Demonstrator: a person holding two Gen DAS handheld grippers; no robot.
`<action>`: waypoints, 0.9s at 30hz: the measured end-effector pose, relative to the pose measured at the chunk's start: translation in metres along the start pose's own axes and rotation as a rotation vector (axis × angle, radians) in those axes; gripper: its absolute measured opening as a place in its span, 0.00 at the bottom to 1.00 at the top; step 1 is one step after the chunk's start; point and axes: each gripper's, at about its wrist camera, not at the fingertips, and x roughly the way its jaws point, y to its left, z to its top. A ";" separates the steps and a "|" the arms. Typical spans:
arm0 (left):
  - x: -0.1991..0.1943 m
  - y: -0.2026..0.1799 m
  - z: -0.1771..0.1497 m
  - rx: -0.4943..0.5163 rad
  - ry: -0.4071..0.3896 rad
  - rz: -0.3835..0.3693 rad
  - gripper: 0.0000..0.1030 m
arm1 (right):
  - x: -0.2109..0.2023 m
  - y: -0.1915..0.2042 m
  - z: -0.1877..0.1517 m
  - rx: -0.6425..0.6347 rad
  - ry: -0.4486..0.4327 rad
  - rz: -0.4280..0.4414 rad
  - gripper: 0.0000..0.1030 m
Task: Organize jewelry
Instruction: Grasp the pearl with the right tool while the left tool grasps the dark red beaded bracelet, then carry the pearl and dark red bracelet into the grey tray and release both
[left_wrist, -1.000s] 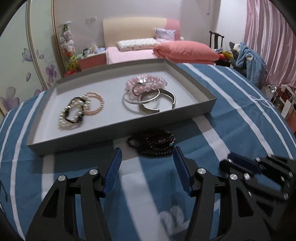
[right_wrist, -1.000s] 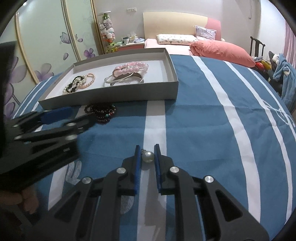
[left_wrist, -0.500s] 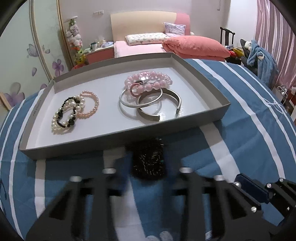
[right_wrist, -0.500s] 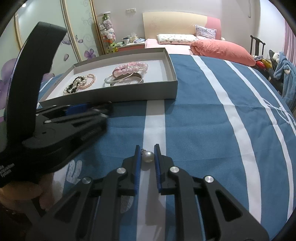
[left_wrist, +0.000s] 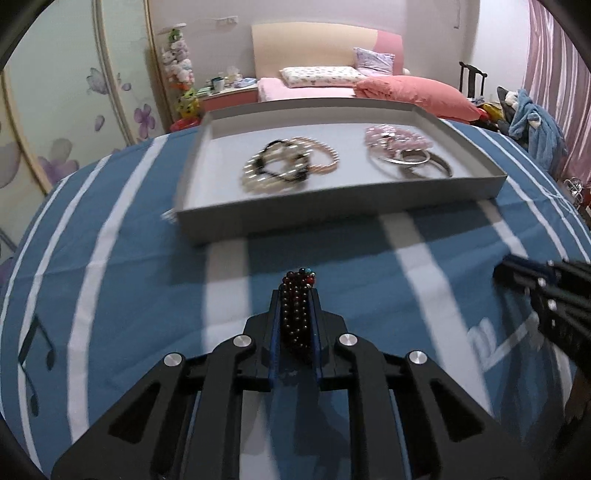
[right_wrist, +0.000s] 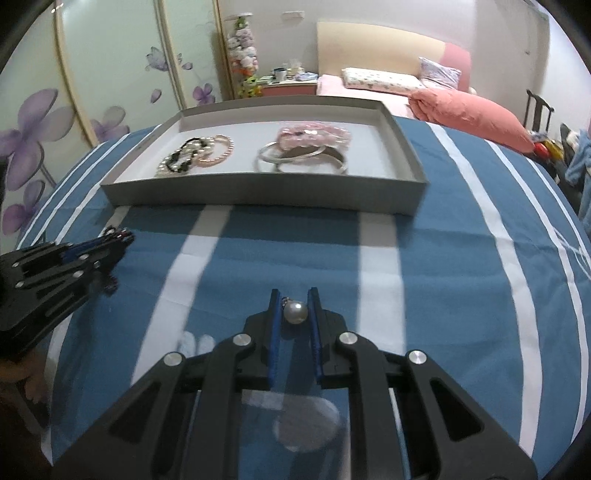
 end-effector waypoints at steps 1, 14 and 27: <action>-0.001 0.003 -0.001 -0.002 -0.001 0.002 0.15 | 0.001 0.003 0.001 -0.008 -0.002 -0.004 0.15; 0.001 0.007 0.001 -0.024 -0.001 -0.018 0.22 | -0.003 0.004 -0.004 0.007 -0.006 0.005 0.15; 0.001 0.007 0.001 -0.025 -0.001 -0.019 0.22 | -0.004 -0.001 -0.005 0.013 -0.006 0.008 0.15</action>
